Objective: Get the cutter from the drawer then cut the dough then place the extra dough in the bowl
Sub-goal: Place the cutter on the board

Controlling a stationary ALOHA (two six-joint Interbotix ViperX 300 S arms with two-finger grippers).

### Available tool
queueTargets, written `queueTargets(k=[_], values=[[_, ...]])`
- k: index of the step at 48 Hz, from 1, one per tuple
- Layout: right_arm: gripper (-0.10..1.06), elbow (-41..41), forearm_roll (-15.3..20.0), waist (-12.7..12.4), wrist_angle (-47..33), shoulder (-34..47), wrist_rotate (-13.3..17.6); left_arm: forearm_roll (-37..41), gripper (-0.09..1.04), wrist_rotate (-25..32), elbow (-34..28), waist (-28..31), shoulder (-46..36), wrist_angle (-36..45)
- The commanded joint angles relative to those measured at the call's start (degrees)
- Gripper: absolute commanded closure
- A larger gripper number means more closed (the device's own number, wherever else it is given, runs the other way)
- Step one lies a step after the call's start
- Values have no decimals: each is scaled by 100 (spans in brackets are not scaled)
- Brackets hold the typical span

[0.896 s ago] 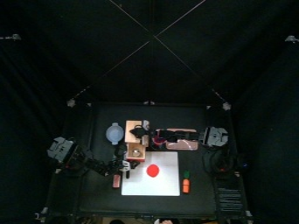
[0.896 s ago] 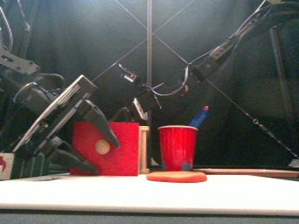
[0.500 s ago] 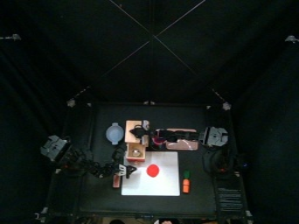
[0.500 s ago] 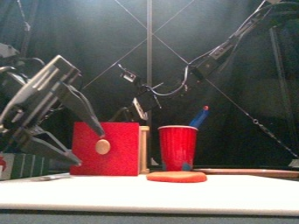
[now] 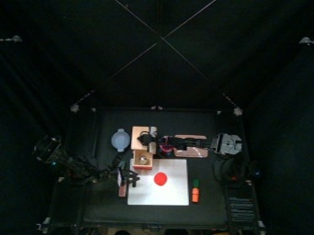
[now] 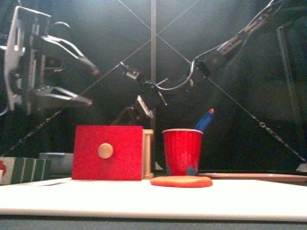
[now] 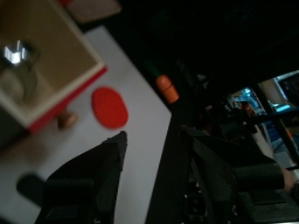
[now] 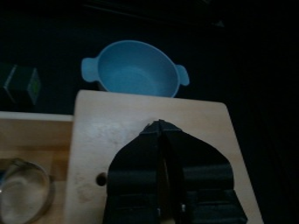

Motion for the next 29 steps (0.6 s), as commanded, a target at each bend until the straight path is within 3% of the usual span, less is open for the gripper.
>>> queueTargets(k=[1,9,17,24,29], values=[[100,-79,149,272,343,-615,18,703,8,545,44,439,-316,-475],[93,0,457,580,1116,-993,9,1292,9,1239,202,809,-765,-677],[67,185,967,817,1494,-1090,9,1582,9,1661,527,888,-1406,-677],[41,316,1406,826,1529,-1037,18,1714,9,1951,826,932,-2048,-677],[29,352,1582,800,1529,-984,18,1731,9,2153,932,1046,-2355,-677]])
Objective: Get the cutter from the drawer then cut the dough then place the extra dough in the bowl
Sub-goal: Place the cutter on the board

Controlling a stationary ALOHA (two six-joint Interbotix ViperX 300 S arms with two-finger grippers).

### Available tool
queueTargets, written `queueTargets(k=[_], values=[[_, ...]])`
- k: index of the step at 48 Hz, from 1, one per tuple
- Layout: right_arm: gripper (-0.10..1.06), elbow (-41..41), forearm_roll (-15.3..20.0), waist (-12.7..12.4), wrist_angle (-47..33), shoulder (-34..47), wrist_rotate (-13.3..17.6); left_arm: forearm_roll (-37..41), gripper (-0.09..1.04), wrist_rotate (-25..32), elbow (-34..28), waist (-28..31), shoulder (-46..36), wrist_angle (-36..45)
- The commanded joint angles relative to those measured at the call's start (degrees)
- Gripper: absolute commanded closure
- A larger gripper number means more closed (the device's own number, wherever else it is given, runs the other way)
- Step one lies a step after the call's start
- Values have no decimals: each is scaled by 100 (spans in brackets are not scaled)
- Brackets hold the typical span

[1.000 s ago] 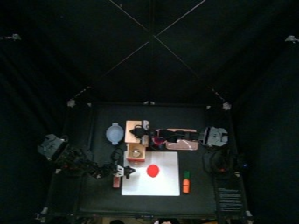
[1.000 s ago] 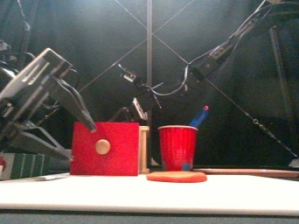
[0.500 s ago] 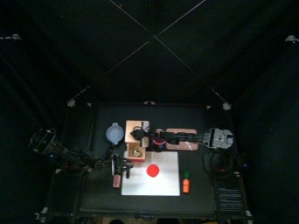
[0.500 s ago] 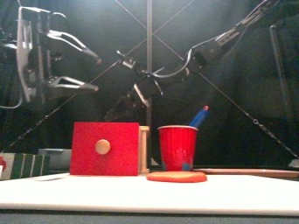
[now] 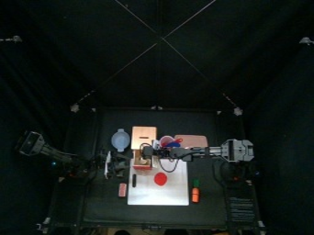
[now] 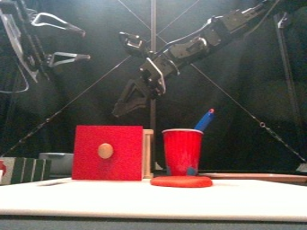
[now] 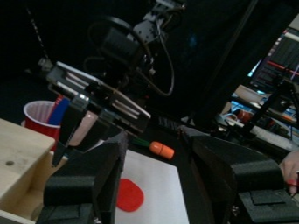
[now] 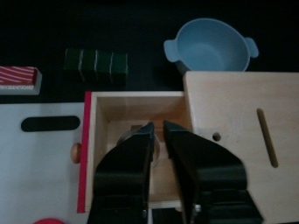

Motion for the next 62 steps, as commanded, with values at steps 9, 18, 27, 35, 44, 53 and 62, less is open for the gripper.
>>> queueTargets(k=[9,18,27,35,44,53,62], values=[[21,-44,264,0,35,-9,18,53,9,352,70,211,-369,-35],[21,-97,272,0,132,193,9,44,9,334,114,272,-369,-35],[21,-185,316,9,141,308,9,0,9,325,123,308,-369,-35],[21,-237,316,18,141,422,9,-97,9,325,167,316,-369,-35],[21,-352,308,35,237,483,18,-193,9,308,202,308,-369,-9],[21,-431,246,35,448,308,0,-193,9,308,202,316,-369,-9],[21,-554,246,79,475,281,-18,-237,9,308,202,316,-369,9]])
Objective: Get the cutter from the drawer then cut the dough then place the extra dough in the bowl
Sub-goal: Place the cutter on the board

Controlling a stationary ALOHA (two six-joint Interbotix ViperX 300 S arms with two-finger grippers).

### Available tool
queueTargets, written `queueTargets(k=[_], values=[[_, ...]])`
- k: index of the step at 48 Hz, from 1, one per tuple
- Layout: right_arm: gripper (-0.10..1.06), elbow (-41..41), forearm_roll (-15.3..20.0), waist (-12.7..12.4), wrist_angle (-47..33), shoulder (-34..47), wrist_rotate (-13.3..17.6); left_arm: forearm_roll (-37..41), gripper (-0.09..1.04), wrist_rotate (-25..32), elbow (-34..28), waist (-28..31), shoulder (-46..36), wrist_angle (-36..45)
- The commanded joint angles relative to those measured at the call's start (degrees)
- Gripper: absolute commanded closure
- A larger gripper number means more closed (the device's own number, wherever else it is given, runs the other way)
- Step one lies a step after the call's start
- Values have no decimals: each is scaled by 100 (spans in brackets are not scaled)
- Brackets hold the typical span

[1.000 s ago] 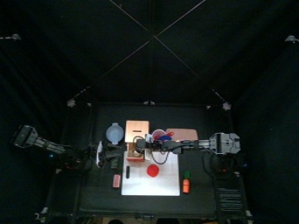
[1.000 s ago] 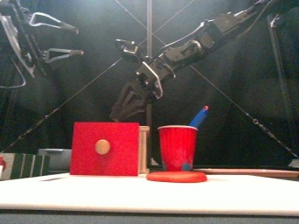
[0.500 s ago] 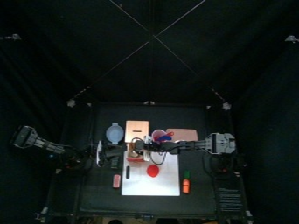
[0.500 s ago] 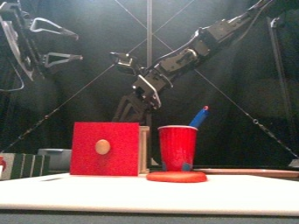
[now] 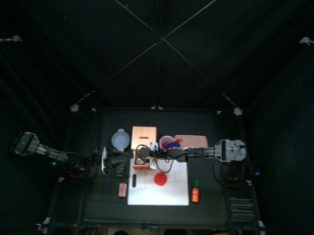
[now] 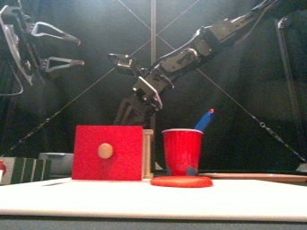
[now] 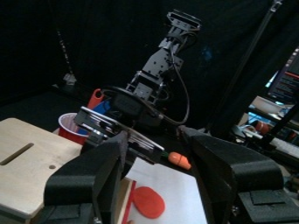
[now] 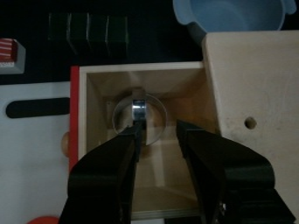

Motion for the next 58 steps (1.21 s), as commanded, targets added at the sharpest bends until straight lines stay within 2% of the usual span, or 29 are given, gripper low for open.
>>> queueTargets(k=[1,44,50,58], values=[[21,-220,0,35,-9,-290,-18,-44,9,9,-53,18,18,0],[22,-668,53,141,352,229,-44,-369,9,9,26,26,9,264],[30,-668,44,114,352,264,-44,-387,9,9,26,26,9,264],[50,-703,44,105,352,272,-53,-387,9,9,26,26,9,264]])
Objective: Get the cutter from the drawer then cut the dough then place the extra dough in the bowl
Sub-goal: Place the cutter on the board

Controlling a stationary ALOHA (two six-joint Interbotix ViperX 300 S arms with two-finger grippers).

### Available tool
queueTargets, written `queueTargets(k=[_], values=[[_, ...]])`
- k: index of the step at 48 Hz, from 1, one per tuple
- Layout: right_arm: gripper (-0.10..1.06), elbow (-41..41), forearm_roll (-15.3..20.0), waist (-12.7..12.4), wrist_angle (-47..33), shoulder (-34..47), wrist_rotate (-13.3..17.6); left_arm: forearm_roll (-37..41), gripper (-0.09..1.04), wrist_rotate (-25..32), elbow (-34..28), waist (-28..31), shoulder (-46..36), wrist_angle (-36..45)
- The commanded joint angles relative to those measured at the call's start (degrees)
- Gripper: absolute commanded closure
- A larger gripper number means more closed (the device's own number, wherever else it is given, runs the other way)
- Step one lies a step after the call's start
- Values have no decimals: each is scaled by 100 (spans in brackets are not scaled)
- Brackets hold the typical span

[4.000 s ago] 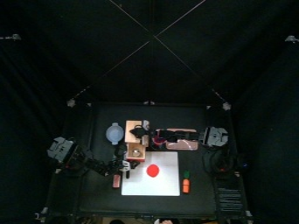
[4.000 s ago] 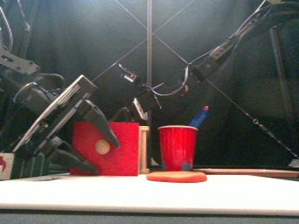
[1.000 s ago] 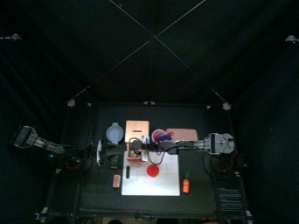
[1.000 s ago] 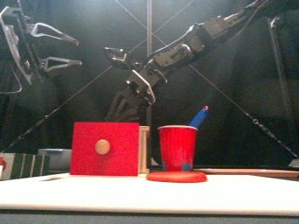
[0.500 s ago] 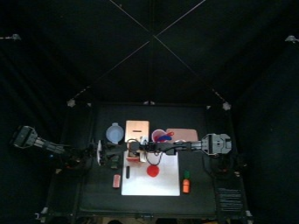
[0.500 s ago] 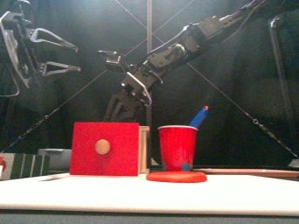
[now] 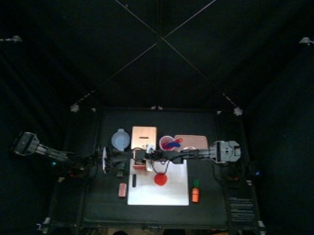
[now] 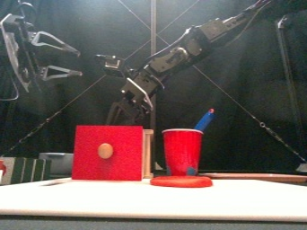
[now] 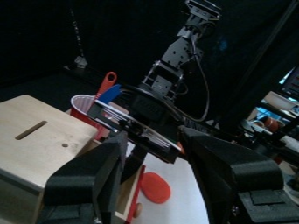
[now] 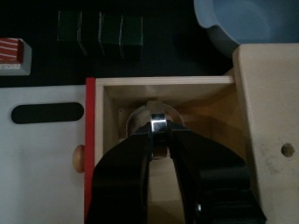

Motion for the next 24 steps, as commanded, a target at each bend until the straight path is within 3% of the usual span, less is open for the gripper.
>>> queueTargets(k=[1,5,24], values=[[52,-167,0,-18,-18,-149,0,9,9,9,-62,18,9,-18],[57,-167,-35,9,9,-334,-18,9,9,9,-62,9,9,-18],[57,642,-606,149,826,-2118,70,-105,9,9,-53,35,9,-18]])
